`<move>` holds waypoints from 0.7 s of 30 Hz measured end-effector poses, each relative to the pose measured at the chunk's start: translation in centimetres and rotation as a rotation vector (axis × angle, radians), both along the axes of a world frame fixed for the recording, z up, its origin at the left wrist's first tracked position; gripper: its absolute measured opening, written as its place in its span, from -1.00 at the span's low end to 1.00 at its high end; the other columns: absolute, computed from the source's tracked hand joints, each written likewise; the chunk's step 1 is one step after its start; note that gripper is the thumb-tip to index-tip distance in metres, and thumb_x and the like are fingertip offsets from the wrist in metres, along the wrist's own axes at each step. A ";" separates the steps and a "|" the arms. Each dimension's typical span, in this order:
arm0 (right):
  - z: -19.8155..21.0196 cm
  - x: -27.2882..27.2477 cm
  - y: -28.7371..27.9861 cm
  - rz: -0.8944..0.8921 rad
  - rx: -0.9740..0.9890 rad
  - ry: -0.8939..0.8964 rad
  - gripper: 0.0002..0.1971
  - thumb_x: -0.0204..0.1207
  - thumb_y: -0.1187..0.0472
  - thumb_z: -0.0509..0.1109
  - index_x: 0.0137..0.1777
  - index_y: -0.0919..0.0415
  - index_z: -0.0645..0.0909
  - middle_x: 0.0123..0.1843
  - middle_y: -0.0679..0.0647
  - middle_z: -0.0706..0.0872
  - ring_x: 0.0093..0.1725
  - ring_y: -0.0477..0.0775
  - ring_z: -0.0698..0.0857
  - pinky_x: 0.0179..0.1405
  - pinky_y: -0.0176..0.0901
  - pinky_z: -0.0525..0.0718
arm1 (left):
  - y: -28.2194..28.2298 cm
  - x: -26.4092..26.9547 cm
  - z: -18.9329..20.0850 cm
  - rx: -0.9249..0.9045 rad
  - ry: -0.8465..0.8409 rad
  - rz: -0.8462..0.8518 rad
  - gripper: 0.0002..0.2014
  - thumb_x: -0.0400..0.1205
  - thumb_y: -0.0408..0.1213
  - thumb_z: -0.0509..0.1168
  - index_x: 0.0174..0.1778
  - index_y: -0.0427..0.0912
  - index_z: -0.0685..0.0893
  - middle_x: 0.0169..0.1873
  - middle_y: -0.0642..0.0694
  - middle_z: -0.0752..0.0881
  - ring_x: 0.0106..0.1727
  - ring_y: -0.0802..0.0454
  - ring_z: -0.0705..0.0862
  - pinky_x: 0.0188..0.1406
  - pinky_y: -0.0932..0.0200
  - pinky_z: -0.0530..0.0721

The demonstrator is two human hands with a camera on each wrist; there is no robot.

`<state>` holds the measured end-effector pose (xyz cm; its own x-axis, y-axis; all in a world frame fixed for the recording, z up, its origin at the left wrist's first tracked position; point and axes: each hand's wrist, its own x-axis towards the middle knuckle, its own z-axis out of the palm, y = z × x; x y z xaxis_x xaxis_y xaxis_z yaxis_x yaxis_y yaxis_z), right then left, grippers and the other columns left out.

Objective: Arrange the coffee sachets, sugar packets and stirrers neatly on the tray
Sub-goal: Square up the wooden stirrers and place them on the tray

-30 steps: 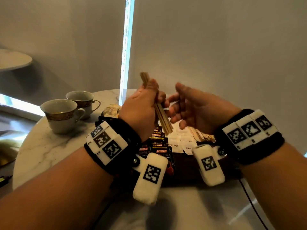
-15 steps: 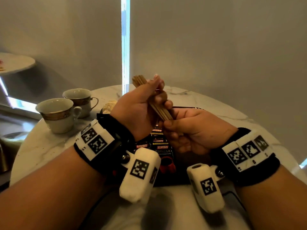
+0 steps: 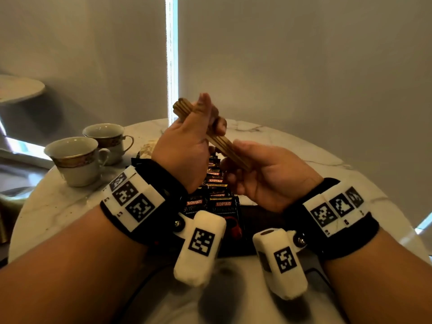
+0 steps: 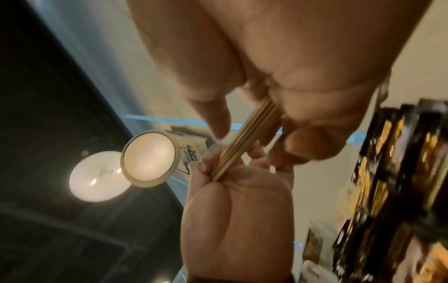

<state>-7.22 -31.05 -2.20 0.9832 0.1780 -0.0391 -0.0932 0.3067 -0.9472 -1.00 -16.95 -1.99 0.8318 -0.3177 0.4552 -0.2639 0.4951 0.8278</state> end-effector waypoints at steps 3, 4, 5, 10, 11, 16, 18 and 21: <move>0.4 -0.5 -0.3 0.061 -0.035 -0.045 -0.84 0.55 0.15 0.33 -0.01 0.24 0.61 -0.41 0.10 0.51 -0.61 -0.06 0.38 -0.66 -0.30 0.27 | 0.3 0.1 0.0 0.063 -0.038 0.048 -0.61 0.77 0.05 0.15 -0.28 0.01 0.71 -0.28 0.06 0.73 -0.13 0.09 0.69 0.00 0.08 0.66; 0.5 -0.5 -0.5 0.059 -0.038 -0.047 -0.85 0.56 0.16 0.31 -0.03 0.24 0.62 -0.44 0.08 0.45 -0.63 -0.09 0.32 -0.67 -0.32 0.20 | 0.4 0.1 0.1 0.087 -0.032 0.061 -0.62 0.74 0.06 0.19 -0.30 0.05 0.75 -0.25 0.06 0.75 -0.08 0.07 0.71 0.04 0.04 0.68; 0.6 -0.4 -0.7 0.050 -0.045 -0.047 -0.85 0.56 0.17 0.30 -0.05 0.24 0.63 -0.45 0.06 0.42 -0.64 -0.10 0.29 -0.66 -0.31 0.15 | 0.7 0.0 0.3 0.097 -0.003 0.060 -0.68 0.69 0.08 0.26 -0.30 0.08 0.76 -0.22 0.05 0.77 -0.03 0.03 0.71 0.09 -0.04 0.68; 0.6 -0.1 -1.4 0.023 -0.102 -0.017 -0.81 0.54 0.16 0.30 -0.02 0.28 0.63 -0.48 0.04 0.39 -0.64 -0.10 0.26 -0.64 -0.29 0.10 | 2.1 0.5 1.0 -0.080 0.099 0.082 -0.65 0.76 0.10 0.15 0.00 -0.12 0.64 -0.11 -0.08 0.76 -0.02 -0.08 0.74 -0.05 0.00 0.74; 0.5 -0.2 -1.3 0.040 -0.104 -0.006 -0.81 0.54 0.15 0.30 -0.03 0.27 0.64 -0.48 0.04 0.38 -0.64 -0.10 0.25 -0.63 -0.28 0.08 | 2.1 0.5 1.0 -0.029 0.041 0.119 -0.56 0.79 0.13 0.03 -0.03 -0.11 0.67 -0.13 -0.10 0.78 -0.07 -0.10 0.75 -0.09 -0.04 0.75; 0.2 -0.7 -0.5 0.105 -0.097 -0.005 -0.76 0.55 0.10 0.30 -0.13 0.21 0.75 -0.47 0.04 0.37 -0.63 -0.09 0.26 -0.59 -0.24 0.08 | 1.9 0.5 0.6 0.111 -0.126 0.298 -0.48 0.83 0.09 -0.05 -0.27 -0.09 0.62 -0.38 -0.15 0.80 -0.43 -0.07 0.71 -0.46 0.07 0.60; 0.3 -0.7 -0.4 0.105 -0.111 -0.004 -0.76 0.53 0.08 0.31 -0.13 0.21 0.74 -0.47 0.04 0.37 -0.62 -0.09 0.26 -0.58 -0.24 0.08 | 1.9 0.5 0.8 0.132 -0.120 0.314 -0.50 0.83 0.07 -0.03 -0.26 -0.13 0.58 -0.37 -0.21 0.80 -0.44 -0.05 0.75 -0.51 0.12 0.61; 0.4 -0.7 -0.3 0.118 -0.142 0.001 -0.76 0.54 0.08 0.30 -0.12 0.19 0.75 -0.48 0.03 0.37 -0.63 -0.09 0.27 -0.62 -0.28 0.14 | 2.2 0.5 0.9 0.303 -0.132 0.370 -0.51 0.82 0.08 0.00 -0.26 -0.15 0.57 -0.53 -0.04 0.69 -0.52 0.09 0.68 -0.53 0.25 0.61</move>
<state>-7.89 -31.38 -1.81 0.9557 0.2850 -0.0733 -0.1220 0.1572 -0.9800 -0.51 -14.70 -1.12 0.8551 -0.1464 0.4974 -0.4890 0.0912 0.8675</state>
